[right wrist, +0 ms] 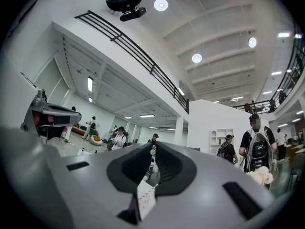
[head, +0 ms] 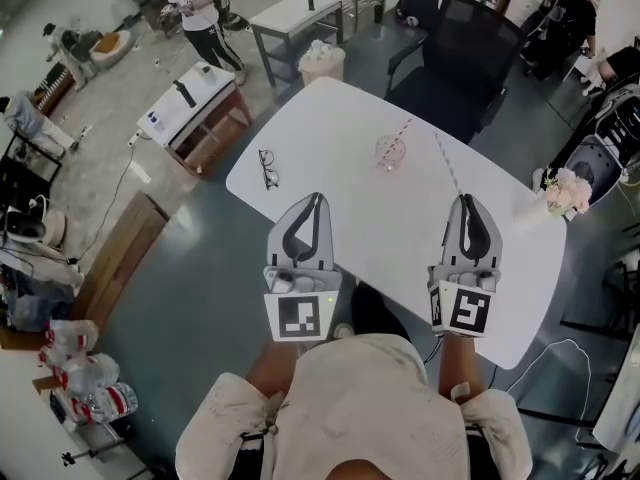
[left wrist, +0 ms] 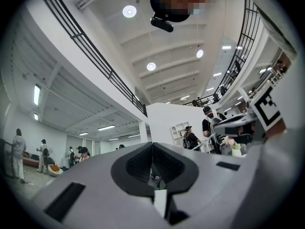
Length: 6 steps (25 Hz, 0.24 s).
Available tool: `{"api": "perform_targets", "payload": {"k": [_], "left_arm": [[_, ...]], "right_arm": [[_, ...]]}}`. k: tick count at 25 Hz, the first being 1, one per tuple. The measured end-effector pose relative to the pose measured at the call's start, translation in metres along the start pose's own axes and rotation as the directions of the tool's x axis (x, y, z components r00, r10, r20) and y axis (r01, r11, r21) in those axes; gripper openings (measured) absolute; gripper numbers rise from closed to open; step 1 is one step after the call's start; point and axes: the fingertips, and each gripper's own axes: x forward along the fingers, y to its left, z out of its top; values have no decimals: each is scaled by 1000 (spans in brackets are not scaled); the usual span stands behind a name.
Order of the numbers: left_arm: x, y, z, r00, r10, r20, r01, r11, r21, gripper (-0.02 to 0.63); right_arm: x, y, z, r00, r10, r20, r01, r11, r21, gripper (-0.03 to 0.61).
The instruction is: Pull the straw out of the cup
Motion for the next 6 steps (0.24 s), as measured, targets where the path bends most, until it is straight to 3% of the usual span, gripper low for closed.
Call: {"api": "perform_targets", "payload": {"k": [6], "left_arm": [[0, 1, -6, 1000, 9, -6, -9, 1000, -2, 6]], "right_arm": [[1, -2, -4, 1000, -2, 1, 1, 1000, 4, 23]]}}
